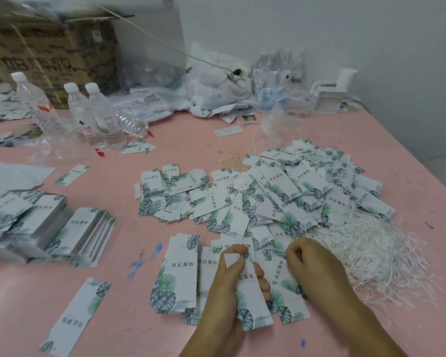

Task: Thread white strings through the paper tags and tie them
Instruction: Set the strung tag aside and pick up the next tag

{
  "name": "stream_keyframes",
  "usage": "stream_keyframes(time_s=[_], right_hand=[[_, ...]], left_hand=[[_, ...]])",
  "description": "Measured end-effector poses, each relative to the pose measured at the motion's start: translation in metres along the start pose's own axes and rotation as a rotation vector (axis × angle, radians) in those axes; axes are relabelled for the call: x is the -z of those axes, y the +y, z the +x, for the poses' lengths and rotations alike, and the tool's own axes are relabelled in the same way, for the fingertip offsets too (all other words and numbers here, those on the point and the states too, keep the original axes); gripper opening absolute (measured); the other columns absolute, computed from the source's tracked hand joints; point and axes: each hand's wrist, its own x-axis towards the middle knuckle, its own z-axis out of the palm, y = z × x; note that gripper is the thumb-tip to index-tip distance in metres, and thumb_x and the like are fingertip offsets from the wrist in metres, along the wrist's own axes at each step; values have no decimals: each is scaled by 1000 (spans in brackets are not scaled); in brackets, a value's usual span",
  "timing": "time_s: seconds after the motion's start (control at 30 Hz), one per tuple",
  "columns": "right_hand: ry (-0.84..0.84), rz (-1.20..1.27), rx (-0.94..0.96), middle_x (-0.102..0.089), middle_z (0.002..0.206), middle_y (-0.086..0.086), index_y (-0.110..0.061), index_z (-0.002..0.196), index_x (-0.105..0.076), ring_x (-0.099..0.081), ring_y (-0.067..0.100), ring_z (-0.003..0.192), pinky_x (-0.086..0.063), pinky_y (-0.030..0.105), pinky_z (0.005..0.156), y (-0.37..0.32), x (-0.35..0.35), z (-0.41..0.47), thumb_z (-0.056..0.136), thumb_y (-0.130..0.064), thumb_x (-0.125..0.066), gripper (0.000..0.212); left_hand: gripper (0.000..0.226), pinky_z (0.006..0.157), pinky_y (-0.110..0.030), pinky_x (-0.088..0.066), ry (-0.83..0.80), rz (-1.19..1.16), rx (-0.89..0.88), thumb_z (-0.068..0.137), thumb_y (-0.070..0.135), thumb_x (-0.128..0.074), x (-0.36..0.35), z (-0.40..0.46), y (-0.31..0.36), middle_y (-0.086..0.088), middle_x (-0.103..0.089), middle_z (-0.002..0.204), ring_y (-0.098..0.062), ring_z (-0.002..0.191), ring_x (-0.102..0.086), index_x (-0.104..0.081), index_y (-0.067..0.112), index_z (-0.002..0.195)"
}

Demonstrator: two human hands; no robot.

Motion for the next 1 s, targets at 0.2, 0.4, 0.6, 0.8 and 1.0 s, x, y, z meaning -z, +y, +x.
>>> stream_keyframes(time_s=[0.2, 0.4, 0.6, 0.8, 1.0], right_hand=[[133, 633, -16, -54, 60, -8, -29, 75, -58, -41, 3, 49, -39, 20, 47, -1, 18, -10, 95, -32, -52, 20], [-128, 980, 9, -52, 59, -1, -23, 77, -63, -44, 13, 53, -39, 21, 48, -23, 11, -25, 96, -20, -55, 21], [-261, 1119, 102, -60, 61, 2, -15, 81, -62, -54, 12, 50, -46, 20, 49, -35, 6, -33, 97, -10, -54, 19], [-240, 957, 151, -64, 66, 3, -23, 81, -63, -61, 14, 58, -50, 21, 57, -33, 3, -35, 97, -15, -56, 20], [-229, 857, 190, -68, 75, 5, -26, 90, -65, -66, 19, 68, -57, 39, 68, -29, -1, -36, 87, -38, -59, 14]], left_hand=[[12, 53, -34, -50, -40, 60, 20, 76, 7, -66, 1, 1, 4, -20, -57, 76, -27, 60, -54, -57, 11, 83], [22, 53, -35, -53, -94, 197, 55, 76, 16, -74, 1, 2, 2, -23, -58, 77, -29, 59, -57, -62, 5, 90], [18, 53, -35, -55, -42, 223, -33, 74, 20, -76, 3, 2, 2, -22, -60, 74, -28, 56, -60, -70, 10, 87], [12, 55, -34, -56, 2, 273, -92, 75, 24, -74, 5, 1, 1, -21, -64, 70, -28, 55, -62, -71, 15, 83], [12, 56, -34, -55, -3, 299, -130, 79, 25, -72, 8, 1, 3, -22, -62, 69, -28, 58, -61, -66, 15, 81]])
